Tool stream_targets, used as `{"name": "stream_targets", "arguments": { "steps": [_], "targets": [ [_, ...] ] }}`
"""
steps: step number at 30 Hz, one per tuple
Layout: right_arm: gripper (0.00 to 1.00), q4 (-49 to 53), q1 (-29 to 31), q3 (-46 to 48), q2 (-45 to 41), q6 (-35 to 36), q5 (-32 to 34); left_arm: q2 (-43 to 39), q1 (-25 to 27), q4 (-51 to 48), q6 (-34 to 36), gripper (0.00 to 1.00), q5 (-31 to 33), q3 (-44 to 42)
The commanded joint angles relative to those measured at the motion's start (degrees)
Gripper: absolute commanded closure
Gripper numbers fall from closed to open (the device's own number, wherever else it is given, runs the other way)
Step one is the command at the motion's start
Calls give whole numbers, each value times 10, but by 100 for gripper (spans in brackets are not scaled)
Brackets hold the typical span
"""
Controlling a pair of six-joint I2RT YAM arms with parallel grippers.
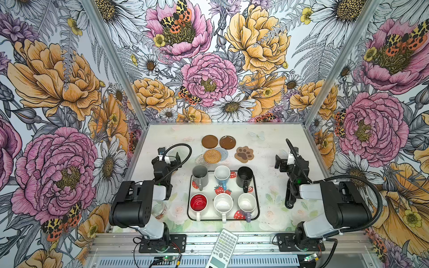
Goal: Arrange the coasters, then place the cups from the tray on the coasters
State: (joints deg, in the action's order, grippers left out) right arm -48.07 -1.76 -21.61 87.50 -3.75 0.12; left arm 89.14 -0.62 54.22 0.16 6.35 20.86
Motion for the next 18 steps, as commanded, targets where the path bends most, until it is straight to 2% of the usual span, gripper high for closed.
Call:
{"name": "stream_targets", "arguments": {
  "steps": [1,18],
  "targets": [
    [0,-11,-3,-11,6,1,-8,-3,-3,4,-6,1,-7,4],
    [2,-9,-10,-13,6,-3,-17,-2,-3,3,-5,1,-7,5]
  ]
}}
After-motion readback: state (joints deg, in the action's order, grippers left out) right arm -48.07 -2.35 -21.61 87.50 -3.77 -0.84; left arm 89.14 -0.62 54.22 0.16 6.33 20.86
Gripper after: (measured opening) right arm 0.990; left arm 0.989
